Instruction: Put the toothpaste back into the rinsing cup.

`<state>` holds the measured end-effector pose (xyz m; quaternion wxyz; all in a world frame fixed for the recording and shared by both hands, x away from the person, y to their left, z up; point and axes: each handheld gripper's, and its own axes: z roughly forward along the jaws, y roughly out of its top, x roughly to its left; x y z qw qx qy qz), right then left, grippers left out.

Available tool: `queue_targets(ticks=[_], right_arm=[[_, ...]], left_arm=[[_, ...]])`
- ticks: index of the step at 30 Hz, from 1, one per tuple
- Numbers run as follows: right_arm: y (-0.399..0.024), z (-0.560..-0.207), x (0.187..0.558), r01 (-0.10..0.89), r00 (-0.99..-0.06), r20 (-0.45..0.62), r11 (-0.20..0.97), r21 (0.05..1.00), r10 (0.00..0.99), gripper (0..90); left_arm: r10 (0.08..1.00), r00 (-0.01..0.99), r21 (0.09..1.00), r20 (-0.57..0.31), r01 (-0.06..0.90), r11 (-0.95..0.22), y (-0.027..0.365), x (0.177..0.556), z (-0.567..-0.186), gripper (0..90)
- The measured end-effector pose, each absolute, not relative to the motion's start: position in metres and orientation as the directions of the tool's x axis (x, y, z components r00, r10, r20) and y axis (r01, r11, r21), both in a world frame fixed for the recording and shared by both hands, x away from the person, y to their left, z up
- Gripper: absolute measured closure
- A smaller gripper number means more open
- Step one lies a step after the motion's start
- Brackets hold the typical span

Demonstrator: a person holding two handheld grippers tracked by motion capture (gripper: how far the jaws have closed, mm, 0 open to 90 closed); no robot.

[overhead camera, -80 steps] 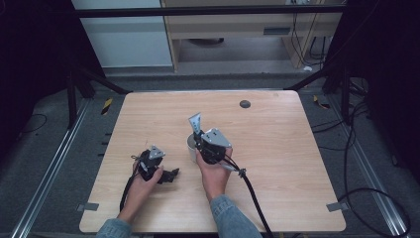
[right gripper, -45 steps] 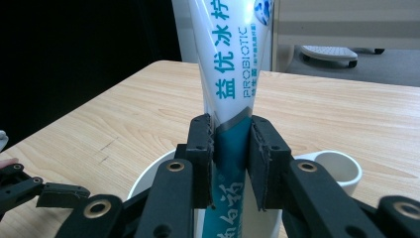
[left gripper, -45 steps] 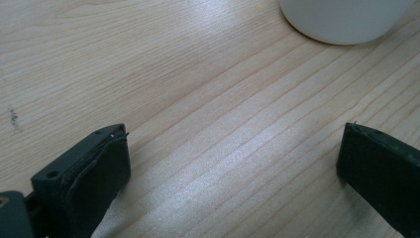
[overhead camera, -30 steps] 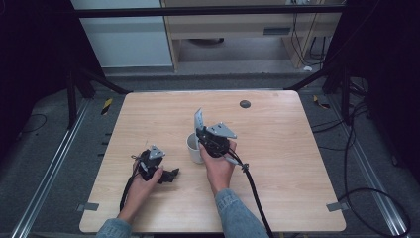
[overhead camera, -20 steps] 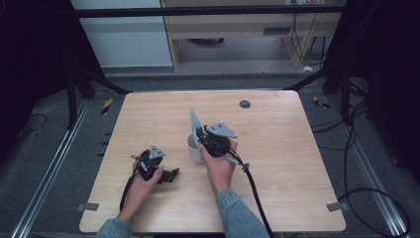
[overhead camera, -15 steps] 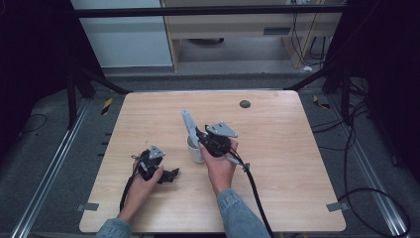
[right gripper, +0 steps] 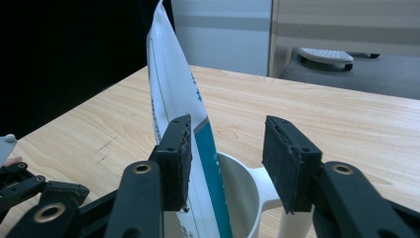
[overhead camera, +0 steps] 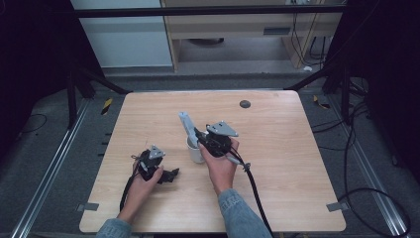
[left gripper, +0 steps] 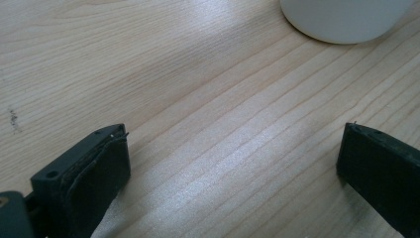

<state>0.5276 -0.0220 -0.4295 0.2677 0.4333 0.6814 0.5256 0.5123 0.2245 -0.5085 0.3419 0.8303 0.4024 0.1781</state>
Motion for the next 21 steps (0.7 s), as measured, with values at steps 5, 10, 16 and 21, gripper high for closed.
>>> queue_targets(ticks=[5, 10, 16, 21], right_arm=[[-0.023, -0.423, 0.525, 0.313, -0.486, 0.075, 0.094, 0.945, 0.871, 50.6], [-0.023, -0.416, 0.525, 0.327, -0.49, 0.068, 0.111, 0.939, 0.869, 46.3], [-0.024, -0.41, 0.524, 0.337, -0.5, 0.051, 0.14, 0.931, 0.865, 41.2], [-0.025, -0.408, 0.526, 0.357, -0.519, 0.044, 0.17, 0.918, 0.854, 35.5]], left_arm=[[0.79, 0.613, 0.711, 0.02, 0.547, -0.442, 0.224, 0.512, -0.509, 0.0], [0.79, 0.613, 0.712, 0.02, 0.547, -0.442, 0.224, 0.512, -0.509, 0.0], [0.79, 0.613, 0.711, 0.021, 0.546, -0.442, 0.225, 0.512, -0.509, 0.0], [0.79, 0.613, 0.711, 0.02, 0.546, -0.442, 0.225, 0.512, -0.509, 0.0]])
